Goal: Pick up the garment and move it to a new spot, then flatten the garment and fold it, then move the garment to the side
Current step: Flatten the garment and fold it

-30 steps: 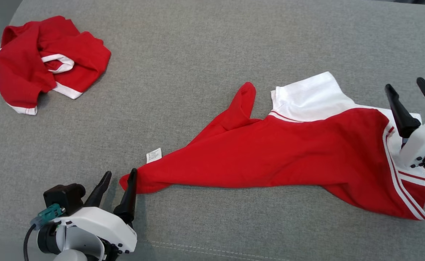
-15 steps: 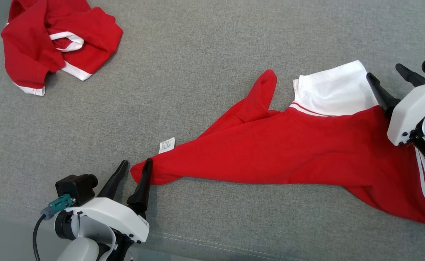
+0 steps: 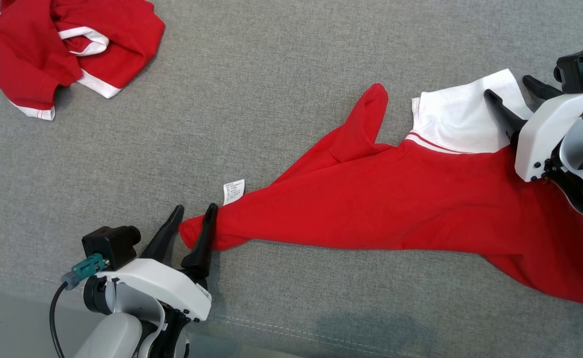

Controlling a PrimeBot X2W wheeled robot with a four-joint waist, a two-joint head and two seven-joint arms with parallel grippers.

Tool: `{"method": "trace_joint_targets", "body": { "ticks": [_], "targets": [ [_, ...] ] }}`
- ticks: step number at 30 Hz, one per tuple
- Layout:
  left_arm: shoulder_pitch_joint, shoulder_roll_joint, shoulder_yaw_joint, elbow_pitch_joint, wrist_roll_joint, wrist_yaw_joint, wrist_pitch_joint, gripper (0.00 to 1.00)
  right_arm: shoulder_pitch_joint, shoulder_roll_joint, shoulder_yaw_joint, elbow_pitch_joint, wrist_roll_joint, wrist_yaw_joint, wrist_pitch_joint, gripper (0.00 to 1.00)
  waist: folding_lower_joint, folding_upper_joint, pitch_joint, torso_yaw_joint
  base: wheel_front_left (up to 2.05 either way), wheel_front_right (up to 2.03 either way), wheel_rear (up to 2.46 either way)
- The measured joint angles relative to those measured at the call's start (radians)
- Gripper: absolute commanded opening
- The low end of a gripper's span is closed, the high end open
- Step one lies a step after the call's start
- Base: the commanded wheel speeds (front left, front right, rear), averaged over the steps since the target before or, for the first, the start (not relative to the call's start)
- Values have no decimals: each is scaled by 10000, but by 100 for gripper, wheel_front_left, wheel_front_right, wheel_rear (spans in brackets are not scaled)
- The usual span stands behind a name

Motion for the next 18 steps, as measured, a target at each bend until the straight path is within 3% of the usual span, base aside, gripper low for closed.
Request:
{"method": "trace_joint_targets", "body": {
  "ticks": [12, 13, 14, 15, 18],
  "targets": [
    [58, -86, -209, -109, -286, -92, 238, 100, -752, 100, 941, 988, 514, 0, -520, 100, 0, 0, 4, -20, 0, 0, 0],
    [61, -94, -205, -121, -326, -115, 238, 100, -824, 142, 1011, 1101, 552, 0, -583, 68, 0, 0, 4, -32, 0, 0, 0],
    [62, -107, -209, -127, -372, -155, 240, 69, -869, 169, 1051, 1181, 600, 0, -631, 32, 0, 0, -1, -34, 0, 0, 0],
    [62, -119, -219, -127, -378, -155, 245, 2, -895, 176, 1091, 1227, 629, 0, -686, 0, 0, 0, -1, -30, 0, 0, 0],
    [68, -155, -282, -117, -387, -167, 280, 0, -1000, 236, 1294, 1394, 761, 0, -815, 0, 0, 0, -21, 2, 0, 0, 0]
  ]
}}
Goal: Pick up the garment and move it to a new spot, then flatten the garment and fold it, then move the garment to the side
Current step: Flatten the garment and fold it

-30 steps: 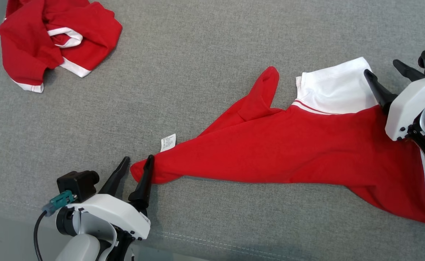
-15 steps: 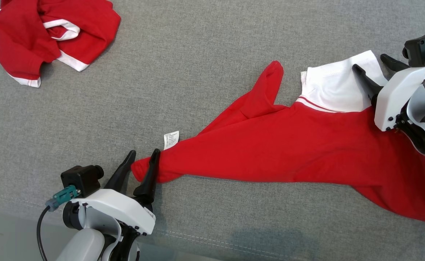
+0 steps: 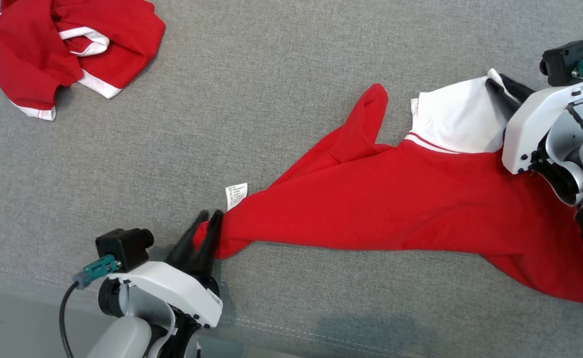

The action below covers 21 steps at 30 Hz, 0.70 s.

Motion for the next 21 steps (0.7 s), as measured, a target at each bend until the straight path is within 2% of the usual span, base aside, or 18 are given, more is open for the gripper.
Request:
{"method": "trace_joint_targets", "body": {
  "ticks": [5, 10, 13, 16, 18, 21],
  "targets": [
    [215, -79, -63, -40, -4, 0, -73, 0, -4, -35, -48, 270, 330, 0, -431, 0, 0, 0, -126, 21, 0, 0, 0],
    [473, 54, 42, -744, 69, 102, -431, 0, 790, -403, -970, -50, 1041, 0, -1513, 0, 0, 0, -361, 54, 0, 0, 0],
    [766, 385, 194, -1463, 293, 351, -531, 0, 1791, -656, -1749, -828, 1218, 0, -2290, 0, 0, 0, -455, -39, 0, 0, 0],
    [1107, 713, 211, -2295, 389, 533, -403, 0, 3183, -807, -2677, -2036, 1292, 2, -2625, 0, 0, 0, -530, -246, 0, 0, 0],
    [1219, 918, 176, -2775, 430, 533, -134, 0, 4170, -832, -3340, -2943, 1354, 0, -2596, 0, 0, 0, -532, -418, 0, 0, 0],
    [656, 1300, 163, -2968, 506, 332, 485, 0, 4851, -803, -4138, -4048, 1358, 0, -1691, 0, 0, 0, -395, -614, 0, 0, 0]
  ]
}}
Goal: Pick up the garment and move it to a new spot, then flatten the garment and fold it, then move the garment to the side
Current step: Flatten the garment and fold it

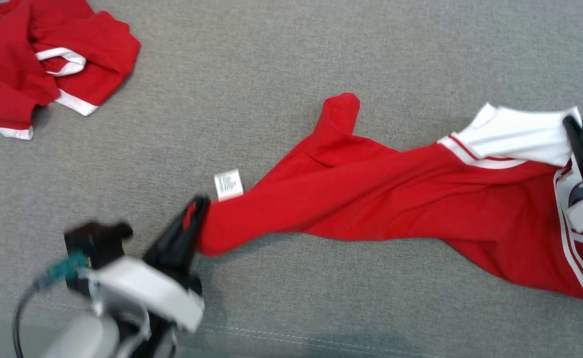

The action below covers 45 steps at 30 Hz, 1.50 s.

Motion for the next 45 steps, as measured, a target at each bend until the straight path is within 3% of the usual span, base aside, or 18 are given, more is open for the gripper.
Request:
{"method": "trace_joint_targets", "body": {
  "ticks": [2, 3, 4, 7, 12, 15, 17, 19, 22, 26, 29, 34, 39, 45],
  "targets": [
    [-601, 104, 6, 142, -44, -199, 301, 0, -182, 23, -109, -199, -25, 0, 418, 0, 0, 0, 69, -52, 0, 0, 0],
    [-2461, 211, 84, 984, -311, -721, 1093, 0, -1368, 238, -167, -207, -199, -2, 1264, 0, -1, 0, 154, -198, 0, 0, 0],
    [-2461, 211, 84, 984, -311, -721, 1093, 0, -1368, 238, -167, -207, -199, -2, 1264, 0, -1, 0, 154, -198, 0, 0, 0],
    [-6224, 67, 299, 3143, -491, -1315, 2008, 0, -4957, 658, 73, 807, -1292, 2, 1841, 0, 0, 0, 183, -512, 0, 0, 0],
    [-11691, -665, 940, 6644, -67, -1921, 1020, 0, -10416, 1392, -355, 3135, -3156, 2, -23, 0, 0, 0, -274, -1004, 0, 0, 0],
    [-13419, -708, 884, 7641, 366, -2359, 368, 0, -11816, 1499, 263, 3898, -3413, 0, -382, 0, 0, 0, -506, -1297, 0, 0, 0],
    [-13617, -715, 646, 7914, 585, -2548, -100, 0, -11874, 1475, 872, 3950, -3173, 0, -468, 0, 0, 0, -524, -1455, 0, 0, 0],
    [-13151, -869, 445, 7979, 550, -2635, -761, 0, -11406, 1304, 1544, 3741, -2598, 0, -506, 0, 0, 0, -438, -1491, 0, 0, 0],
    [-11361, -1007, -100, 7839, 690, -2708, -1812, 0, -9359, 756, 2219, 2955, -1509, 2, -644, 0, 0, -1, -282, -1368, 0, 0, 0],
    [-8341, -1450, -560, 7622, 849, -2615, -2658, 0, -5722, 163, 2021, 1918, -151, 0, -1108, 0, 0, 0, -10, -1109, 0, 0, 0],
    [-6712, -1747, -658, 7419, 1160, -2382, -2796, 0, -3376, 199, 1467, 1241, 211, -4, -1666, 0, 0, 0, 191, -960, 0, 0, 0],
    [-4789, -1825, -190, 6535, 1783, -2295, -2823, 0, -111, 823, 190, -56, 589, -4, -1987, 0, 0, 0, 18, -925, 0, 0, 0],
    [-2904, -1716, 207, 5384, 2284, -2042, -2836, 0, 2507, 1415, -1229, -1505, -130, -2, -1941, 0, 0, 0, -439, -1073, 0, 0, 0],
    [-892, -1335, 385, 4477, 2255, -1453, -2761, 0, 5102, 3030, -2123, -3319, -802, -4, -788, 0, 0, 0, -1134, -1231, 0, 0, 0]
  ]
}}
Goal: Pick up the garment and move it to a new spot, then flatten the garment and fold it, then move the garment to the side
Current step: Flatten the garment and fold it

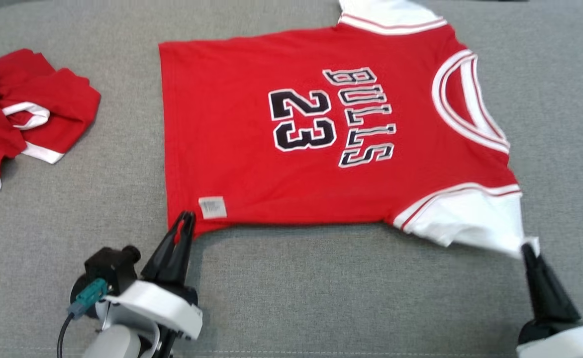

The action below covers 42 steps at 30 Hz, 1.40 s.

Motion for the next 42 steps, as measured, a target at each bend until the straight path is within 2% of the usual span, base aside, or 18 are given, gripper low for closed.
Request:
{"method": "trace_joint_targets", "body": {
  "ticks": [4, 7, 11, 12, 13, 14, 19, 24, 27, 35, 42],
  "targets": [
    [790, 211, 102, -474, -190, 190, 393, 0, 952, 901, -213, -662, -780, 2, 713, 0, 0, 0, -388, -107, 0, 0, 0],
    [1194, 249, 178, -719, -407, 422, 533, 0, 1426, 1179, -240, -731, -1099, 2, 1106, 0, 0, 0, -621, -153, 0, 0, 0],
    [1444, 242, 270, -803, -606, 523, 717, 0, 1675, 1386, -105, -591, -1220, 2, 1484, 0, 0, 0, -765, -179, 0, 0, 0],
    [1478, 238, 299, -779, -700, 539, 798, 36, 1655, 1404, -79, -525, -1511, 2, 1448, 45, 0, 0, -791, -177, 0, 0, 0],
    [1478, 236, 301, -715, -800, 539, 982, 95, 1632, 1404, 17, -433, -1476, 0, 1469, 100, 0, 0, -806, -177, 0, 0, 0],
    [1487, 211, 322, -639, -874, 593, 1055, 100, 1612, 1415, 102, -314, -1524, 2, 1471, 100, 0, 0, -828, -174, 0, 0, 0],
    [1735, 119, 706, -823, -1256, 1018, 1041, 100, 1584, 1269, 113, -454, -1674, 0, 972, 100, 0, 0, -1002, -97, 0, 0, 0],
    [2101, 282, 1007, -2270, -748, 1946, 644, 100, 1068, 786, -637, -997, -2750, 0, -347, 100, 0, 0, -1235, 48, 0, 0, 0],
    [2100, 531, 930, -3074, -242, 2249, 675, 100, 574, 589, -775, -953, -3544, 0, -738, 100, 0, 0, -1447, 138, 0, 0, 0],
    [2414, 788, 525, -3785, 297, 2625, 1005, 100, 353, 633, -437, -36, -4640, 2, -1206, 100, 0, 0, -2189, 371, 0, 0, 0],
    [3271, 786, 303, -3687, 341, 2849, 1097, 100, 1507, 1116, -445, 389, -4847, 2, -1453, 100, -1, 0, -2833, 491, 0, 0, 0]
  ]
}}
